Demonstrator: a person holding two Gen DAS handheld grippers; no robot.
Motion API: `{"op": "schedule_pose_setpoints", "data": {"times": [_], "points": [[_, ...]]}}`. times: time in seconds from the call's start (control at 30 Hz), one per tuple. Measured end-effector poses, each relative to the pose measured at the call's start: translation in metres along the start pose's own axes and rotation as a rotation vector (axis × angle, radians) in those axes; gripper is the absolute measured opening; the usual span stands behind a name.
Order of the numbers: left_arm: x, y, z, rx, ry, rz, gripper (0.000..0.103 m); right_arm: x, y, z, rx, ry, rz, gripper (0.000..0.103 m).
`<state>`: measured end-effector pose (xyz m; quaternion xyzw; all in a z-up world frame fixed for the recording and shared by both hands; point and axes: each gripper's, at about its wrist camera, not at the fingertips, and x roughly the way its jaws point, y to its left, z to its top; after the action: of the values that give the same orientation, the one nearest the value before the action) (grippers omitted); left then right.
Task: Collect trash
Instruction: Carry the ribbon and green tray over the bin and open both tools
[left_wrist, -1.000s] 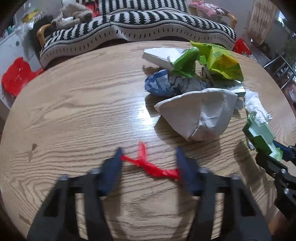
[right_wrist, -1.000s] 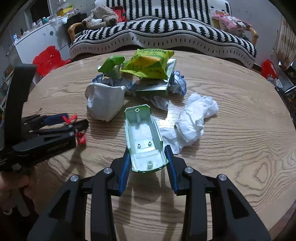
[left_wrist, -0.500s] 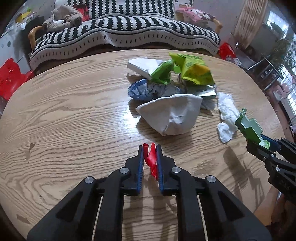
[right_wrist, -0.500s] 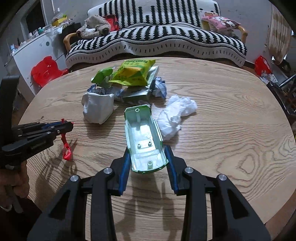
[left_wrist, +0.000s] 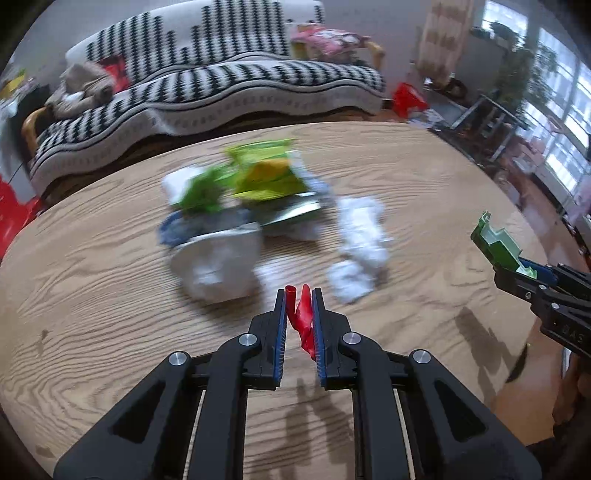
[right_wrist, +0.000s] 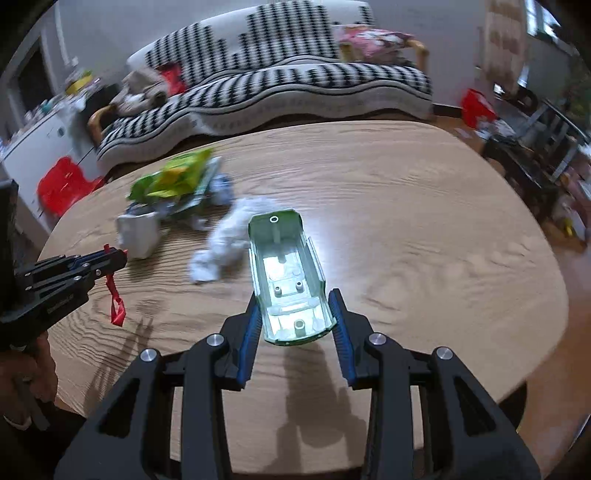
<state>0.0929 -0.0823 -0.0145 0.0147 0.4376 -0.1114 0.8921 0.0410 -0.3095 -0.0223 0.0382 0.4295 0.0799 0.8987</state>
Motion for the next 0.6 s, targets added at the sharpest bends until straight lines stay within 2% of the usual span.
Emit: {"op": "schedule_pose_setpoints", "data": {"times": [0.33,0.43,0.6], "points": [[0.008,-0.142,0.002,0.177,-0.022,-0.180,0.012,-0.057,-0.132,-0.045,0.213,-0.028,-0.139,0.036],[0.010,-0.192,-0.003,0.242,-0.030,-0.257,0.012,-0.075,-0.176,-0.062,0.309,-0.036,-0.182,0.036],[0.015,-0.260,-0.016,0.323,-0.024,-0.393,0.012,-0.095,-0.226,-0.092,0.435,-0.030,-0.239,0.036]]}}
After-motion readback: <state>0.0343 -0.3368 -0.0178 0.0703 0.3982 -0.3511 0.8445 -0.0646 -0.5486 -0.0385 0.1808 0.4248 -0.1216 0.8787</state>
